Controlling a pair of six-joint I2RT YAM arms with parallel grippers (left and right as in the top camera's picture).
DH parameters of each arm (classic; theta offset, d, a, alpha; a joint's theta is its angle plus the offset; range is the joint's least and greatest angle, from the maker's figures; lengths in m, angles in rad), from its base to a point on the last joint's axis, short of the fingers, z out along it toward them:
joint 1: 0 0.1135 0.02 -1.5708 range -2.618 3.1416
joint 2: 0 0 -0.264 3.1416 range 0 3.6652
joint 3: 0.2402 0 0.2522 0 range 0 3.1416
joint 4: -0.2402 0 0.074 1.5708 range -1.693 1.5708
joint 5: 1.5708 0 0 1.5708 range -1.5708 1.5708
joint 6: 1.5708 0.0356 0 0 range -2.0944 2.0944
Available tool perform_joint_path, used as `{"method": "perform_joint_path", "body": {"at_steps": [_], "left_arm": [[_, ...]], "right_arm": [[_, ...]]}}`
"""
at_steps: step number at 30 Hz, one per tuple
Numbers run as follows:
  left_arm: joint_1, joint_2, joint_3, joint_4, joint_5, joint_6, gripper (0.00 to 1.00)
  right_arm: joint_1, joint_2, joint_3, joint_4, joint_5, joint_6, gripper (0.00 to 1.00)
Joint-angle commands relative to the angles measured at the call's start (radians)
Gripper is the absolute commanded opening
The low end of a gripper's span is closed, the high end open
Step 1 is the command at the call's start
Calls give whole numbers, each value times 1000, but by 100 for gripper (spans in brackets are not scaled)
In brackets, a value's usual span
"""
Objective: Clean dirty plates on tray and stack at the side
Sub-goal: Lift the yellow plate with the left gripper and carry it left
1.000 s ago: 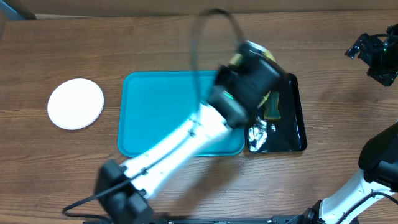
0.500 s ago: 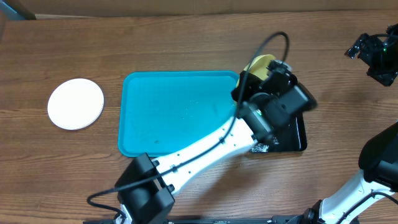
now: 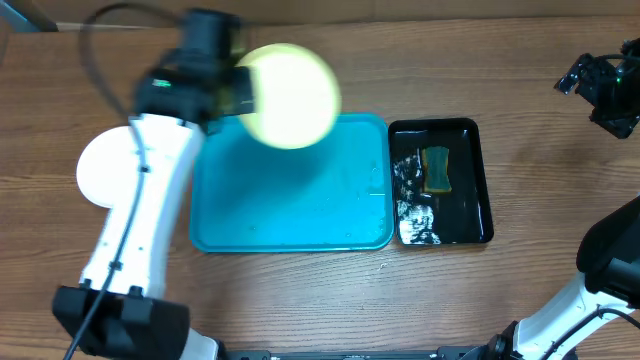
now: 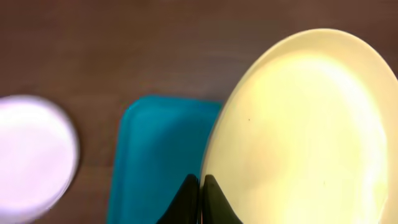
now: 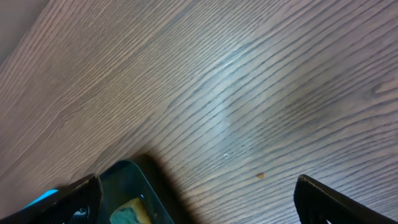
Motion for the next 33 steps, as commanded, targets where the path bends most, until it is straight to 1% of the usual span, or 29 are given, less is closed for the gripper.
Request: {"method": "perform_joint_path", "body": {"at_steps": [1,6,10,14,16,24,25,26,28,29,30,32,33], "left_arm": [[203,22,8,-71,117,-21,4],[460,77,-3,-117,116,-43,4],[605,149,-12,-120,118,-66,4],[682,244,-12,-120,118,-65,4],[698,272,-12,-120,117,-65,4],[746,296,-12,-90,98,-66,7],[755,297,-12,-90,99,-66,7],[762,297,-12,-91,99,-66,12],[777,297,-12,-93,99,-66,13],[786,297,-12,-93,99,-66,16],[794,297,-12,-94,104,-70,24],[806,297,-12,-97,112,-91,53],[809,297,-12,-96,124,-101,70]], "right_arm": [[-3,-15,16,4,0,4,100],[-3,-15,16,4,0,4,100],[-3,-15,16,4,0,4,100],[-3,-15,16,4,0,4,100],[-3,-15,16,4,0,4,100],[-3,-15,16,4,0,4,100],[-3,-15,16,4,0,4,100],[-3,-15,16,4,0,4,100],[-3,-15,16,4,0,4,100],[-3,-15,16,4,0,4,100],[-3,-15,16,5,0,4,100],[-3,-15,16,4,0,4,100],[-3,-15,16,4,0,4,100]]}}
